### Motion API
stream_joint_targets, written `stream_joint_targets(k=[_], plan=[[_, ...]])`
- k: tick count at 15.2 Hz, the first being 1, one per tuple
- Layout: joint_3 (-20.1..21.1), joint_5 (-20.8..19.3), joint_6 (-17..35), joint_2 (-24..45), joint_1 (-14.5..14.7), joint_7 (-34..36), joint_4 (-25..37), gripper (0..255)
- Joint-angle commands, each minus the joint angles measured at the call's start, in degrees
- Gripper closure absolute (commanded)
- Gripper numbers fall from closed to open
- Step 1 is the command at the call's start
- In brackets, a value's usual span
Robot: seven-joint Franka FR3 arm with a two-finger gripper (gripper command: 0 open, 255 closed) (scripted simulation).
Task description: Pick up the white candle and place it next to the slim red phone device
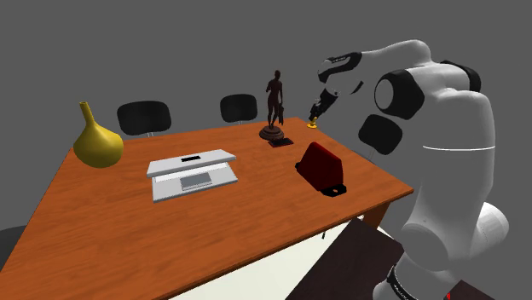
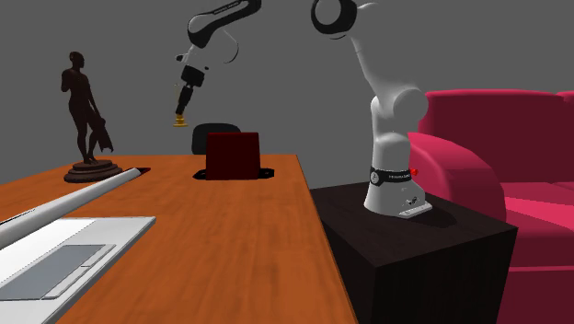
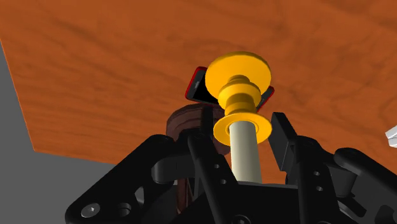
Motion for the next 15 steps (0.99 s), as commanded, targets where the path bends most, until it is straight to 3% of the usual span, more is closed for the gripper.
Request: stream_joint_targets(k=[1,15], plan=[[0.2,0.5,1.2,0.3,-0.1,-0.7,-0.9,255],[1.9,4.3,9.1,4.0,-0.6,-5.3,-5.9,255]])
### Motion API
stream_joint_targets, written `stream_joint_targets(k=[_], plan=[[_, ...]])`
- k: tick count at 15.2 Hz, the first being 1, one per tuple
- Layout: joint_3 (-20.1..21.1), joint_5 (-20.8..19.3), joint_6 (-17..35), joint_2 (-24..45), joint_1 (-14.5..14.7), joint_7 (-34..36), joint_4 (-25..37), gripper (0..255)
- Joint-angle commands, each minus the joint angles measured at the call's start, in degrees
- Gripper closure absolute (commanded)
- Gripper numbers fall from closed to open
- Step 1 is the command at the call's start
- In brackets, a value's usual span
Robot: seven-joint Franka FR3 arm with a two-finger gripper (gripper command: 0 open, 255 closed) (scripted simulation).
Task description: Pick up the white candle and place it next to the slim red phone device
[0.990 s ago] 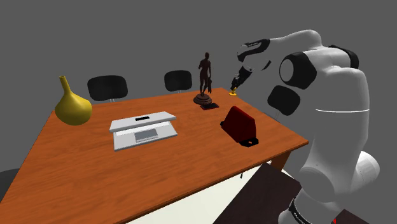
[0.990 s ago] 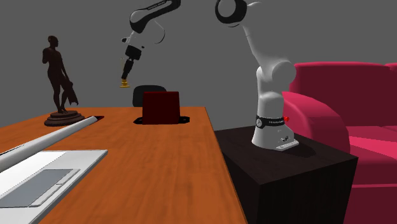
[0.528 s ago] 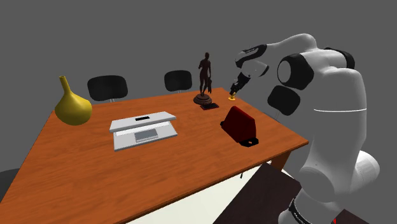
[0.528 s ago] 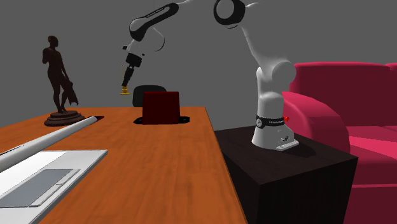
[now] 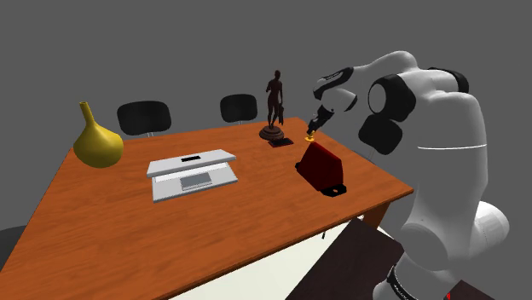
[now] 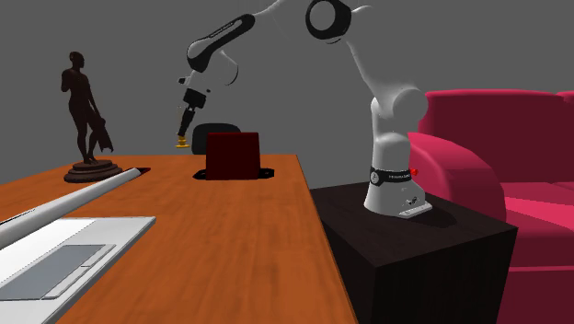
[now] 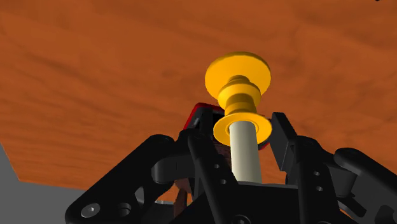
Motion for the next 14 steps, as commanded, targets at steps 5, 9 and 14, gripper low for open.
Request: stream_joint_targets(k=[5,9,14], plan=[[1.0,1.9,3.0,2.2,-0.5,-2.1,-1.1,255],[1.7,3.2,5.0,3.7,-0.9,-3.6,-1.8,255],[2.4,4.4,6.8,5.3,-1.3,-5.0,-2.2,255]])
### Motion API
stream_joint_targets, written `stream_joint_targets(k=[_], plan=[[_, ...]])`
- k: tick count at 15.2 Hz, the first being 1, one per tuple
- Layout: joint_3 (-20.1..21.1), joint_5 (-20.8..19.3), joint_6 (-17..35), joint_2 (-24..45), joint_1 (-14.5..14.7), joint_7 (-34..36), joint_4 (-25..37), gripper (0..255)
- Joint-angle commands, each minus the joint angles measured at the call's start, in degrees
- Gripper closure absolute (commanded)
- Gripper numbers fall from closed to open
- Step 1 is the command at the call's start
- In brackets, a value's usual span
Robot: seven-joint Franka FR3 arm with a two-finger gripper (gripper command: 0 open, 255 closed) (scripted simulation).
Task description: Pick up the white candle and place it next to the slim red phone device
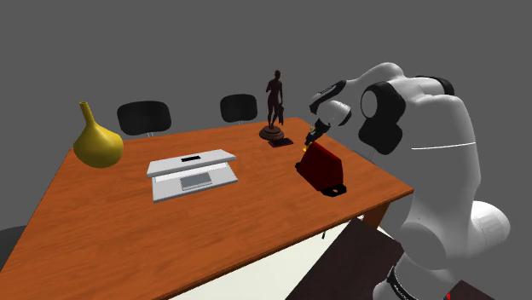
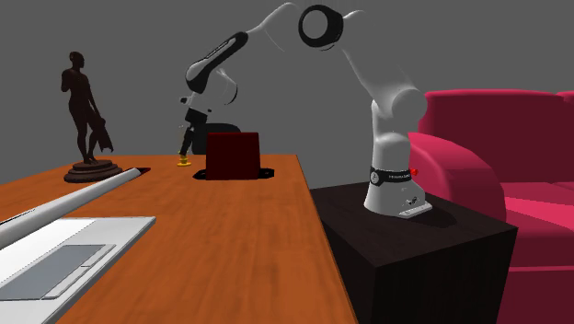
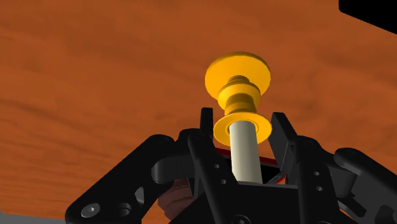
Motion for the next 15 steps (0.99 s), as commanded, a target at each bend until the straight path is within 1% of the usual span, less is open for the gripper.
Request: stream_joint_targets(k=[1,6,7,12,15], plan=[[0.1,0.1,0.1,0.2,-0.1,-0.2,0.1,255],[0.1,0.1,0.1,0.2,-0.1,-0.2,0.1,255],[0.1,0.1,0.1,0.2,-0.1,-0.2,0.1,0],[0.1,0.1,0.1,0.2,-0.1,-0.2,0.1,0],[-1.4,-1.7,-2.5,-4.6,0.1,0.7,-2.1,0]])
